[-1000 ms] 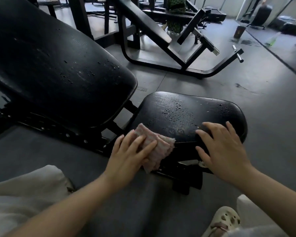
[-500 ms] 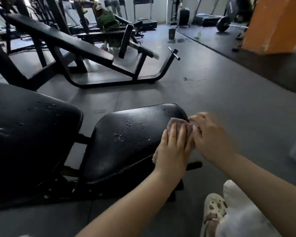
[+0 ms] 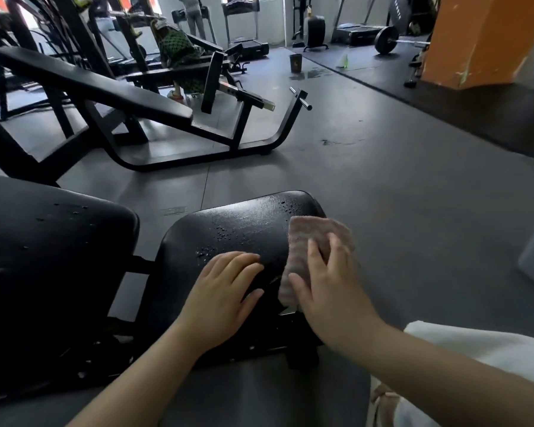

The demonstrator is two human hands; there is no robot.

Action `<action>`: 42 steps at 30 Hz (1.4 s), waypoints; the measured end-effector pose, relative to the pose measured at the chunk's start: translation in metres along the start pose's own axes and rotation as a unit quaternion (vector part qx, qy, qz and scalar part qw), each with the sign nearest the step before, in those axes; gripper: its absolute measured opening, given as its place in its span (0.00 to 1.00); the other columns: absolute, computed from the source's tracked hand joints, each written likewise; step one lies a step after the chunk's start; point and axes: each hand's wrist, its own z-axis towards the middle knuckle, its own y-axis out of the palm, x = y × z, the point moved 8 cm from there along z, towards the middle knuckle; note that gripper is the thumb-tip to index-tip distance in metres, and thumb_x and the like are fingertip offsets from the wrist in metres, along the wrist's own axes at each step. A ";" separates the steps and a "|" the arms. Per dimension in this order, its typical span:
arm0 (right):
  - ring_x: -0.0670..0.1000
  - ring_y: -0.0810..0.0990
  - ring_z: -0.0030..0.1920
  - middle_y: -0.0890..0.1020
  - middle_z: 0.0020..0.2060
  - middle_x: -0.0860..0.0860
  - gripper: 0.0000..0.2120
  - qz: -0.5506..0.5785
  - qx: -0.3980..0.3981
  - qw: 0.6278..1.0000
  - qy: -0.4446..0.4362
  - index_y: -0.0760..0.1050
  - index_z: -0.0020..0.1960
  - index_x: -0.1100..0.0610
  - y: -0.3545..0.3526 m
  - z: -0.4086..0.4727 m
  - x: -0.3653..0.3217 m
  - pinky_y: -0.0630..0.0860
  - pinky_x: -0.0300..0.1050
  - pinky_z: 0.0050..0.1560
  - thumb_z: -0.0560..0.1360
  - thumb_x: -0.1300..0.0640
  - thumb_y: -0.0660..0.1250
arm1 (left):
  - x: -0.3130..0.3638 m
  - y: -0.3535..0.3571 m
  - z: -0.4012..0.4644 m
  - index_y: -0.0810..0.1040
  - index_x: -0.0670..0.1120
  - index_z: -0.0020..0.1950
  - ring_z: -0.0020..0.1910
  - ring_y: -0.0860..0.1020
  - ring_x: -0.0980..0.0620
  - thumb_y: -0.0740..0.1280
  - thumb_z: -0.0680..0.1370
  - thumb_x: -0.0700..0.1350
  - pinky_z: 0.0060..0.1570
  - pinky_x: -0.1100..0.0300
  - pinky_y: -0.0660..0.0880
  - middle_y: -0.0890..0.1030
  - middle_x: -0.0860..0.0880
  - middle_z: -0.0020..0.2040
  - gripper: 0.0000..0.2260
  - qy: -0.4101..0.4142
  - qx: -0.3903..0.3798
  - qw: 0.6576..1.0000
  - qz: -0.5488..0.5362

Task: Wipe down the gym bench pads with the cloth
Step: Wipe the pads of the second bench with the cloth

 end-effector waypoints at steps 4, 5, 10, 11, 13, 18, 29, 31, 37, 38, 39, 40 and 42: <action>0.62 0.51 0.75 0.48 0.75 0.65 0.30 0.022 -0.069 0.997 0.021 0.51 0.77 0.62 0.004 0.052 0.016 0.50 0.50 0.73 0.81 0.46 0.51 | 0.000 0.002 -0.002 0.80 0.43 0.55 0.58 0.72 0.49 0.60 0.76 0.50 0.63 0.54 0.64 0.81 0.48 0.56 0.16 0.020 0.021 0.999 0.015; 0.60 0.49 0.76 0.45 0.76 0.61 0.29 0.059 -0.101 0.992 0.038 0.50 0.77 0.59 0.008 0.068 0.022 0.48 0.48 0.73 0.82 0.47 0.52 | 0.000 0.003 -0.002 0.81 0.43 0.55 0.58 0.72 0.49 0.60 0.76 0.50 0.63 0.54 0.64 0.81 0.49 0.56 0.16 0.018 0.024 1.000 0.010; 0.57 0.51 0.76 0.47 0.77 0.55 0.24 0.145 -0.112 0.980 0.075 0.55 0.77 0.53 0.012 0.098 0.027 0.49 0.46 0.73 0.82 0.49 0.52 | 0.000 0.002 -0.005 0.80 0.43 0.56 0.58 0.73 0.50 0.60 0.76 0.50 0.62 0.55 0.66 0.81 0.49 0.57 0.16 0.011 0.025 1.000 -0.007; 0.57 0.50 0.76 0.47 0.77 0.55 0.24 0.136 -0.101 0.983 0.076 0.55 0.77 0.53 0.012 0.089 0.026 0.48 0.46 0.73 0.82 0.49 0.51 | 0.000 0.002 -0.005 0.80 0.43 0.56 0.57 0.73 0.50 0.60 0.76 0.50 0.62 0.55 0.65 0.81 0.49 0.57 0.16 0.010 0.024 1.000 -0.010; 0.58 0.47 0.76 0.45 0.77 0.56 0.24 0.093 -0.054 0.992 0.060 0.55 0.77 0.53 0.007 0.065 0.021 0.44 0.47 0.73 0.82 0.49 0.51 | 0.000 0.003 -0.006 0.80 0.43 0.56 0.57 0.73 0.50 0.60 0.76 0.50 0.61 0.55 0.66 0.80 0.49 0.57 0.16 0.012 0.025 1.000 -0.014; 0.58 0.46 0.76 0.46 0.77 0.55 0.23 0.052 -0.070 0.995 0.045 0.57 0.76 0.52 0.006 0.072 0.012 0.43 0.46 0.73 0.82 0.48 0.49 | -0.001 0.004 -0.006 0.79 0.43 0.57 0.56 0.73 0.49 0.60 0.77 0.49 0.60 0.55 0.66 0.80 0.48 0.58 0.15 0.016 0.030 0.999 -0.018; 0.58 0.57 0.74 0.51 0.77 0.53 0.20 0.157 -0.040 0.981 0.105 0.64 0.73 0.50 0.014 0.093 0.031 0.53 0.49 0.73 0.82 0.51 0.54 | 0.000 0.004 -0.007 0.78 0.43 0.57 0.54 0.73 0.48 0.58 0.78 0.48 0.58 0.54 0.67 0.80 0.48 0.58 0.15 0.015 0.023 0.999 -0.019; 0.58 0.56 0.75 0.51 0.77 0.54 0.20 0.182 0.068 0.975 0.105 0.66 0.73 0.51 0.010 0.046 0.020 0.52 0.47 0.73 0.81 0.52 0.54 | 0.000 0.004 -0.007 0.78 0.43 0.57 0.55 0.73 0.48 0.57 0.78 0.48 0.58 0.54 0.67 0.80 0.48 0.58 0.15 0.017 0.023 0.999 -0.019; 0.59 0.67 0.68 0.55 0.76 0.51 0.20 0.224 0.065 0.964 0.128 0.71 0.69 0.51 0.019 0.061 0.029 0.60 0.54 0.72 0.79 0.48 0.58 | 0.000 0.004 -0.007 0.80 0.42 0.57 0.55 0.73 0.49 0.54 0.80 0.49 0.58 0.55 0.67 0.80 0.48 0.59 0.18 0.016 0.013 0.999 -0.029; 0.59 0.73 0.62 0.56 0.76 0.50 0.19 0.259 0.035 0.957 0.130 0.72 0.68 0.51 0.022 0.080 0.037 0.66 0.57 0.68 0.79 0.48 0.60 | 0.000 0.004 -0.007 0.80 0.42 0.57 0.55 0.74 0.49 0.54 0.80 0.49 0.58 0.56 0.67 0.80 0.48 0.59 0.18 0.016 0.015 0.999 -0.030; 0.57 0.76 0.58 0.59 0.75 0.49 0.19 0.283 0.008 0.950 0.129 0.73 0.67 0.51 0.024 0.096 0.044 0.70 0.57 0.65 0.78 0.48 0.62 | 0.000 0.004 -0.007 0.80 0.42 0.57 0.54 0.74 0.49 0.55 0.80 0.48 0.58 0.55 0.67 0.80 0.48 0.59 0.17 0.016 0.017 0.999 -0.031; 0.56 0.77 0.55 0.62 0.74 0.50 0.19 0.295 -0.013 0.947 0.127 0.74 0.67 0.52 0.024 0.110 0.049 0.72 0.54 0.63 0.78 0.48 0.63 | 0.000 0.004 -0.006 0.80 0.42 0.56 0.54 0.74 0.48 0.56 0.79 0.48 0.58 0.55 0.67 0.80 0.48 0.58 0.17 0.016 0.020 0.999 -0.031; 0.44 0.74 0.43 0.72 0.64 0.52 0.19 0.319 -0.037 0.940 0.112 0.73 0.68 0.53 0.025 0.127 0.051 0.71 0.40 0.52 0.78 0.50 0.64 | 0.001 0.004 -0.005 0.80 0.42 0.56 0.54 0.74 0.48 0.57 0.78 0.47 0.57 0.55 0.68 0.80 0.48 0.58 0.16 0.017 0.023 0.999 -0.031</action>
